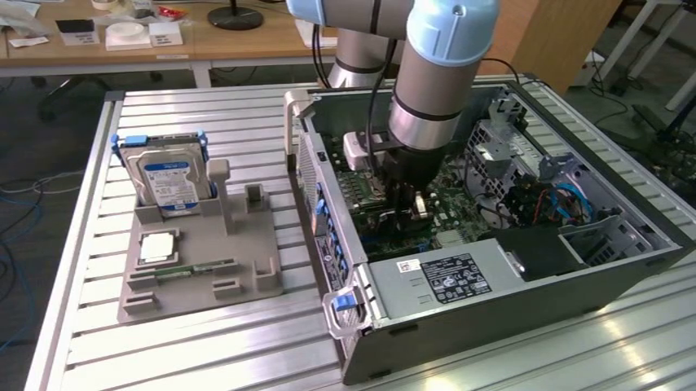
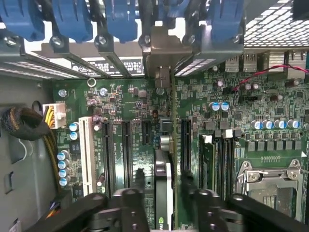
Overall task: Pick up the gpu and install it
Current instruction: 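Insert the gpu into the slot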
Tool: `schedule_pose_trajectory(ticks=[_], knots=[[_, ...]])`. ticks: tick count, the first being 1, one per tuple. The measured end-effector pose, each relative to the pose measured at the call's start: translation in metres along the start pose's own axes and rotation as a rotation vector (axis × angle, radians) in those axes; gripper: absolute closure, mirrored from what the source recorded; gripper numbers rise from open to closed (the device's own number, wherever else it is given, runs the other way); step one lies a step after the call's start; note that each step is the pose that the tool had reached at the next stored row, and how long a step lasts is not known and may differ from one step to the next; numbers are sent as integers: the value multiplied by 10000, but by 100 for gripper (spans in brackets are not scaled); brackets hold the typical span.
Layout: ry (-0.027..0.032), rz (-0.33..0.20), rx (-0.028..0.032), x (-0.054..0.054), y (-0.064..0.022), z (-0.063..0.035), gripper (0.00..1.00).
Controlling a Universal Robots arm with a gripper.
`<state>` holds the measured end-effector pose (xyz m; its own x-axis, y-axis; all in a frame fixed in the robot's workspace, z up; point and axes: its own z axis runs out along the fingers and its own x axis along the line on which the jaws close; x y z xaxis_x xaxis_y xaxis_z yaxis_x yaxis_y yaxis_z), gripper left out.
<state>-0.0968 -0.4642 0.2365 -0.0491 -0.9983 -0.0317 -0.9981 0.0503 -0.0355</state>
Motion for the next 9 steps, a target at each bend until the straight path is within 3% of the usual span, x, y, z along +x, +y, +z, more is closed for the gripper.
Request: schedule_pose_trajectory(ticks=[2, 4, 5, 9], knots=[[2, 0, 0, 0, 0, -1, 49], [2, 0, -1, 0, 0, -1, 49], [2, 0, -1, 0, 0, -1, 42], [5, 0, -3, 0, 0, -7, 42]])
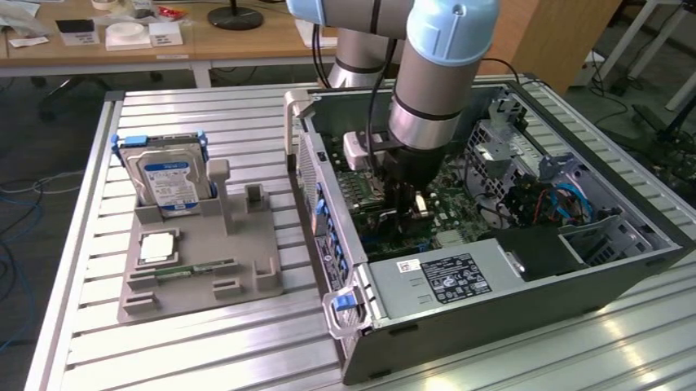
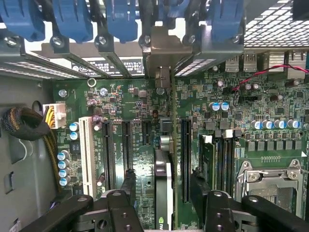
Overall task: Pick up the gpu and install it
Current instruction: 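Insert the gpu into the slot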
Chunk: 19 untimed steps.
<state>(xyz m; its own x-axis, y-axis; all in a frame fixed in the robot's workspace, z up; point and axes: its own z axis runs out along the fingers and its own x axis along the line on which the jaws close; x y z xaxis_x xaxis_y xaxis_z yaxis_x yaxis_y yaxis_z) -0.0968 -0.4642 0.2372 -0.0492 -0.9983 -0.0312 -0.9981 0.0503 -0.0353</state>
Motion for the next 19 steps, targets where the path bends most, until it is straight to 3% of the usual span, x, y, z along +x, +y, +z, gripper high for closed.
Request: schedule_pose_trajectory(ticks=[3, 9, 19], knots=[[2, 0, 2, -2, -2, -54, 42], [33, -3, 4, -9, -10, -268, 42], [163, -6, 10, -20, -23, -630, 42]])
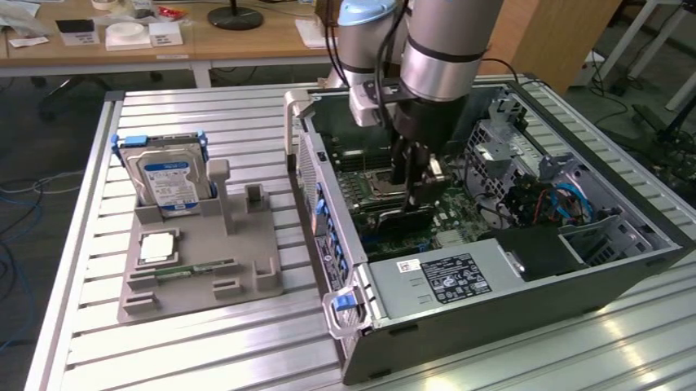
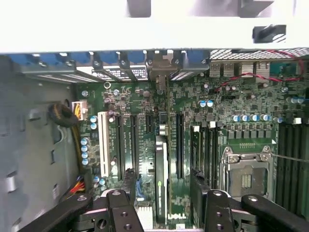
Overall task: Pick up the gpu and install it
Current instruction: 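Insert the gpu into the slot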
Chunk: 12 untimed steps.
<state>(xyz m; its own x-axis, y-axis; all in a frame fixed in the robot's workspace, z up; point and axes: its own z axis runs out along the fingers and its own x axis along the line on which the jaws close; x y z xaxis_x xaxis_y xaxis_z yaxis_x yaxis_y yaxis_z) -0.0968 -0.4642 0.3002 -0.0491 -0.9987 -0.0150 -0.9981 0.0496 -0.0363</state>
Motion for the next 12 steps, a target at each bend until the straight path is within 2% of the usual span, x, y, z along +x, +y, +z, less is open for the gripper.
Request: schedule_pose_trajectory(ticks=[5, 12], knots=[[54, -2, 2, -2, -5, -127, 42], [62, -2, 3, -3, -7, -205, 42]])
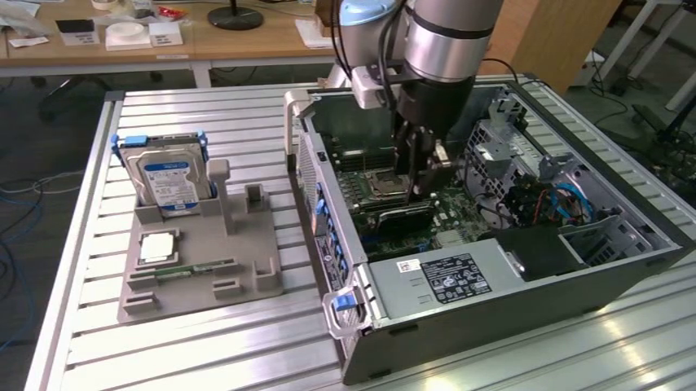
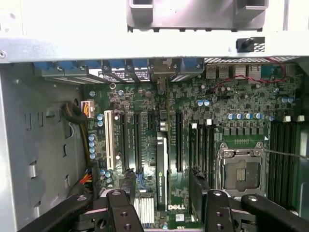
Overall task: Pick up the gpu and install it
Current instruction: 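Insert the gpu into the slot, then press down on the gpu until it lock into place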
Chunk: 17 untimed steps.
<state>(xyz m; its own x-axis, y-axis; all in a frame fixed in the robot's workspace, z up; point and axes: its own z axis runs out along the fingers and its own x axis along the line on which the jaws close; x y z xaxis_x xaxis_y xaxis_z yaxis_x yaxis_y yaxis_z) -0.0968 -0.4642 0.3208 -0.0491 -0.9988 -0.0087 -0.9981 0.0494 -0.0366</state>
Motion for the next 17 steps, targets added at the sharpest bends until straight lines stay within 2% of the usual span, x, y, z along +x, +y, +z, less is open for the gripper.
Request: schedule_pose_trajectory(ticks=[4, 17], knots=[[1, 1, 0, -1, -2, -60, 42], [0, 0, 0, -1, -2, -61, 42]])
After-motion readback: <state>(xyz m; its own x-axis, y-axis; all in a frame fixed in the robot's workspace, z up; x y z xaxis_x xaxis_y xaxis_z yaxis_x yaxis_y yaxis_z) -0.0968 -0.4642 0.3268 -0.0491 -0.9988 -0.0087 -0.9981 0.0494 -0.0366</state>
